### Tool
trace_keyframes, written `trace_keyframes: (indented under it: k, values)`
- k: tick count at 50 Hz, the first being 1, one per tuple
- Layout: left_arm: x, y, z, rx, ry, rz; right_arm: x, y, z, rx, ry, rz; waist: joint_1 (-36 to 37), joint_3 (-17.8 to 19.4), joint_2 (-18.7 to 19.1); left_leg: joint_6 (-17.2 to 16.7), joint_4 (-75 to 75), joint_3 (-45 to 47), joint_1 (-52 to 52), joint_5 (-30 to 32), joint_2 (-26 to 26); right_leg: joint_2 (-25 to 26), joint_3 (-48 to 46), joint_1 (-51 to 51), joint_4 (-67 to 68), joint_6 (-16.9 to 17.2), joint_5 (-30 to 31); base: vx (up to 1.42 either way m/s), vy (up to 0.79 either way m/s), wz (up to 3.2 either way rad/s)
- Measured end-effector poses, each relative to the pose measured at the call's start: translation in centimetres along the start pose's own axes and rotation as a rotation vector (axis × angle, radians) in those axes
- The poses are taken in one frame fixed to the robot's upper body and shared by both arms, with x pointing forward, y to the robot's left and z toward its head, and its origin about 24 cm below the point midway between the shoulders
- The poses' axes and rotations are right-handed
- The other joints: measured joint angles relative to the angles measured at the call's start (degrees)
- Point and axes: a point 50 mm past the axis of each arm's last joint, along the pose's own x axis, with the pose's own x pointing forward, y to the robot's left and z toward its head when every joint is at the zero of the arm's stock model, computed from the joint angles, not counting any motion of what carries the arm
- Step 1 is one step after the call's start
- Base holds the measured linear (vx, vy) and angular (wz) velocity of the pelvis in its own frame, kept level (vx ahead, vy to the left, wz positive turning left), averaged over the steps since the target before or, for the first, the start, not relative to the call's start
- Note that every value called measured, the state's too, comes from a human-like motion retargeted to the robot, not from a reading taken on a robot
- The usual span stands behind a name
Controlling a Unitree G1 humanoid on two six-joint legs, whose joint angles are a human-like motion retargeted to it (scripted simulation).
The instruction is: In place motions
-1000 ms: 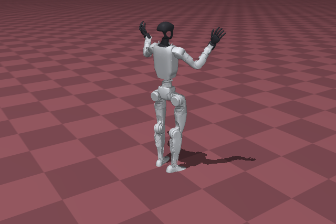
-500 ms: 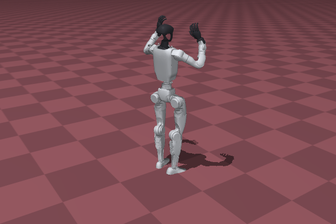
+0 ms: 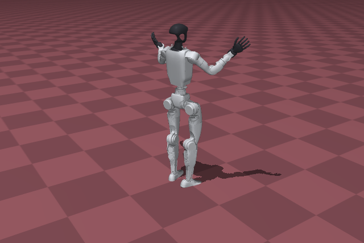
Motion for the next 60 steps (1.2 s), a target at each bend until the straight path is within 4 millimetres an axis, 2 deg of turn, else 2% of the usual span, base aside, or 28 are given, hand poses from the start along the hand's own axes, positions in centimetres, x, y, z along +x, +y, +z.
trace_keyframes:
  k: [2, 5, 8, 12, 17, 22, 25, 28, 30, 32, 36, 40, 45, 48, 50, 52, 55, 57, 60]
  values:
    - [0.1, -0.1, 1.1, -0.051, -0.074, 0.028, 0.0, 0.1, 0.5, -0.014, -0.047, 0.001, -0.1, 0.0, -0.1, 0.0, 0.0, 0.0, 0.1, 0.0, 0.0, 0.1, 0.1, 0.0, 0.0, 0.0, 0.0, 0.0, 0.0, 0.0]
    - [0.2, -0.7, 3.2, -0.021, -0.206, 0.034, -0.1, 0.4, 2.0, -0.038, -0.156, 0.019, 0.0, 0.0, -0.1, 0.0, 0.0, 0.0, 0.1, -0.1, 0.1, 0.1, 0.2, 0.1, 0.0, -0.1, 0.0, 0.0, 0.0, 0.0]
    - [0.1, -2.3, 5.7, 0.019, -0.351, -0.042, -0.2, 0.6, 4.4, -0.05, -0.337, 0.045, 0.1, -0.2, -0.2, 0.0, 0.0, 0.0, 0.1, -0.1, 0.1, 0.2, 0.3, 0.1, 0.0, -0.1, 0.0, 0.0, 0.0, 0.0]
    - [-1.3, -5.3, 9.7, 0.022, -0.593, -0.196, -1.0, 0.5, 8.7, -0.041, -0.664, 0.033, 0.2, -0.2, -0.3, 0.0, 0.0, -0.1, 0.0, 0.0, 0.1, 0.2, 0.2, 0.1, 0.0, -0.1, -0.1, 0.0, 0.0, 0.0]
    - [-5.2, -9.4, 14.5, 0.016, -0.921, -0.429, -3.8, -0.3, 14.1, 0.039, -1.13, -0.027, 0.2, -0.2, -0.5, 0.0, 0.2, -0.5, -0.2, 0.0, 0.1, 0.2, -0.1, 0.3, -0.1, -0.1, -0.2, 0.0, 0.0, 0.0]
    - [-11.5, -13.1, 17.9, 0.024, -1.273, -0.675, -7.5, -1.2, 17.9, 0.196, -1.525, -0.062, 0.3, -0.4, -0.5, 0.0, 0.2, -0.7, 0.0, 0.0, 0.1, 0.3, -0.2, 0.5, 0.0, -0.1, -0.2, 0.0, 0.0, 0.0]
    - [-14.2, -13.9, 19.3, 0.115, -1.537, -0.614, -8.9, -2.0, 19.2, 0.245, -1.658, -0.096, 0.3, -0.1, -0.5, 0.0, 0.3, -0.8, 0.1, 0.1, 0.1, 0.3, -0.2, 0.7, 0.0, -0.1, -0.2, 0.0, 0.0, 0.0]
    - [-14.8, -14.1, 19.9, 0.141, -1.628, -0.46, -8.7, -2.3, 19.5, 0.237, -1.619, -0.147, 0.4, 0.0, -0.5, -0.1, 0.3, -0.7, 0.0, 0.1, 0.1, 0.3, 0.0, 0.6, 0.0, -0.2, -0.2, 0.0, 0.0, 0.0]
    - [-14.3, -14.2, 19.6, 0.138, -1.589, -0.441, -8.0, -2.3, 19.3, 0.222, -1.544, -0.157, 0.4, -0.2, -0.6, -0.1, 0.2, -0.6, -0.1, 0.2, 0.1, 0.3, 0.2, 0.4, 0.0, -0.2, -0.1, 0.0, 0.0, 0.0]
    - [-13.1, -14.3, 18.7, 0.149, -1.478, -0.453, -7.0, -2.0, 18.5, 0.195, -1.441, -0.145, 0.4, -0.4, -0.7, -0.1, 0.2, -0.5, -0.2, 0.2, 0.2, 0.3, 0.4, 0.1, -0.1, -0.2, 0.0, 0.0, 0.0, 0.0]
    - [-9.5, -13.7, 16.2, 0.268, -1.264, -0.423, -4.5, -1.4, 15.8, 0.081, -1.219, -0.131, 0.4, -0.6, -0.7, -0.2, 0.2, -0.3, -0.4, 0.1, 0.2, 0.4, 0.9, -0.2, 0.0, -0.2, 0.1, 0.0, 0.0, 0.0]
    - [-5.7, -11.7, 12.7, 0.45, -1.086, -0.344, -2.4, -0.8, 11.9, -0.068, -0.998, -0.112, 0.2, -0.8, -0.7, -0.2, 0.1, -0.2, -0.3, 0.0, 0.2, 0.4, 1.2, -0.3, 0.0, -0.3, 0.1, 0.0, 0.0, 0.0]
    - [-1.8, -7.6, 7.1, 0.635, -0.759, -0.245, -0.9, -0.8, 5.4, -0.171, -0.64, -0.124, 0.7, -1.1, -0.7, -0.1, 0.0, 0.2, 0.0, -0.2, 0.2, 0.5, 2.1, -0.5, 0.1, -0.4, 0.1, 0.0, 0.0, 0.0]
    - [-1.2, -5.5, 3.0, 0.563, -0.382, -0.248, -1.1, -0.8, 1.2, -0.175, -0.341, -0.128, 1.4, -1.0, -0.8, -0.1, 0.0, 0.6, 0.4, -0.3, 0.2, 0.6, 2.7, -0.6, 0.2, -0.4, 0.2, 0.0, 0.0, 0.0]
    - [-1.6, -4.8, 0.5, 0.417, -0.13, -0.255, -1.9, -0.5, -1.3, -0.136, -0.134, -0.097, 1.7, -1.0, -0.9, -0.1, -0.1, 0.8, 0.6, -0.4, 0.2, 0.6, 3.0, -0.5, 0.2, -0.5, 0.2, 0.0, 0.0, 0.0]
    - [-2.0, -4.3, -0.9, 0.221, 0.034, -0.252, -2.8, -0.2, -3.1, -0.053, 0.036, -0.059, 1.8, -0.8, -0.9, -0.1, 0.0, 0.9, 0.8, -0.5, 0.3, 0.6, 3.2, -0.4, 0.3, -0.5, 0.2, 0.0, 0.0, 0.0]
    - [-2.1, -3.4, -1.6, -0.002, 0.129, -0.166, -3.8, -0.2, -4.5, 0.058, 0.154, -0.031, 1.7, -0.7, -0.9, -0.1, 0.0, 0.7, 0.8, -0.5, 0.3, 0.7, 3.1, -0.3, 0.3, -0.5, 0.1, 0.0, 0.0, 0.0]
    - [-1.6, -2.3, -1.3, -0.021, 0.095, -0.078, -3.8, -0.5, -4.7, 0.05, 0.149, -0.059, 1.5, -0.7, -0.9, -0.1, 0.0, 0.7, 0.7, -0.5, 0.4, 0.8, 3.0, -0.3, 0.3, -0.5, 0.1, 0.0, 0.0, 0.0]
    - [-0.8, -1.0, -0.1, 0.063, -0.013, 0.011, -3.4, -0.9, -4.1, -0.025, 0.076, -0.092, 1.4, -0.7, -0.8, -0.2, 0.0, 0.6, 0.7, -0.5, 0.4, 0.8, 3.0, -0.2, 0.2, -0.5, 0.0, 0.0, 0.0, 0.0]
